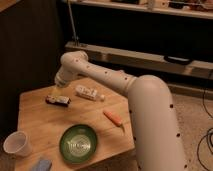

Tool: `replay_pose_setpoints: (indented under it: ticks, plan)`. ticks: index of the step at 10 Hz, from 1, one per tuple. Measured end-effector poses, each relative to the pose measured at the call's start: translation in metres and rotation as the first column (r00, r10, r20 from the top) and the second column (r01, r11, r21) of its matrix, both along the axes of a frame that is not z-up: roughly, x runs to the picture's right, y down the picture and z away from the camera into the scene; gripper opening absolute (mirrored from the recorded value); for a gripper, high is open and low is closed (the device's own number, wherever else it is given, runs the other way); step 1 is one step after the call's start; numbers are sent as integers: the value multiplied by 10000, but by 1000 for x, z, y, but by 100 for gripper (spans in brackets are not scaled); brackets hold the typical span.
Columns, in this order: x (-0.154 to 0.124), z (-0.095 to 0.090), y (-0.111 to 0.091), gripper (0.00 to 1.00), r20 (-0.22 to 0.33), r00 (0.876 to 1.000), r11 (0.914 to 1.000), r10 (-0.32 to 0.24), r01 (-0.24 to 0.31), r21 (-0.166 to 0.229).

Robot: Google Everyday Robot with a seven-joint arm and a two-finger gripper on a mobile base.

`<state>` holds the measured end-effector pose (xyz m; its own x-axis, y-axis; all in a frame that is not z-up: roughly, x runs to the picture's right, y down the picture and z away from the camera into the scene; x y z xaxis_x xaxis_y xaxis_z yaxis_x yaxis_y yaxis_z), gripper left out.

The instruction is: Place the eraser on the white sponge

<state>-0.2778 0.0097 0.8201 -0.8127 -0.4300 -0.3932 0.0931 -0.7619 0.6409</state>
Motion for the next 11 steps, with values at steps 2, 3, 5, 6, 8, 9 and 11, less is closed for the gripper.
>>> replay_pose_setpoints:
  ticks: [2, 3, 5, 6, 8, 9, 11]
  plan:
    - [8, 34, 21, 80, -478, 9985, 9991, 284, -268, 342]
    - [12, 52, 30, 80, -747, 9962, 9982, 446, -415, 428]
    - [14, 77, 40, 80, -1213, 9895, 9962, 783, -730, 473]
    - [16, 84, 40, 80, -1395, 9860, 9953, 916, -862, 446]
    - [18, 93, 41, 80, -1652, 9803, 9938, 1083, -1028, 417]
    - [20, 96, 43, 80, -1727, 9789, 9938, 1092, -1039, 395]
    - [22, 104, 47, 80, -1778, 9773, 9933, 1148, -1114, 293]
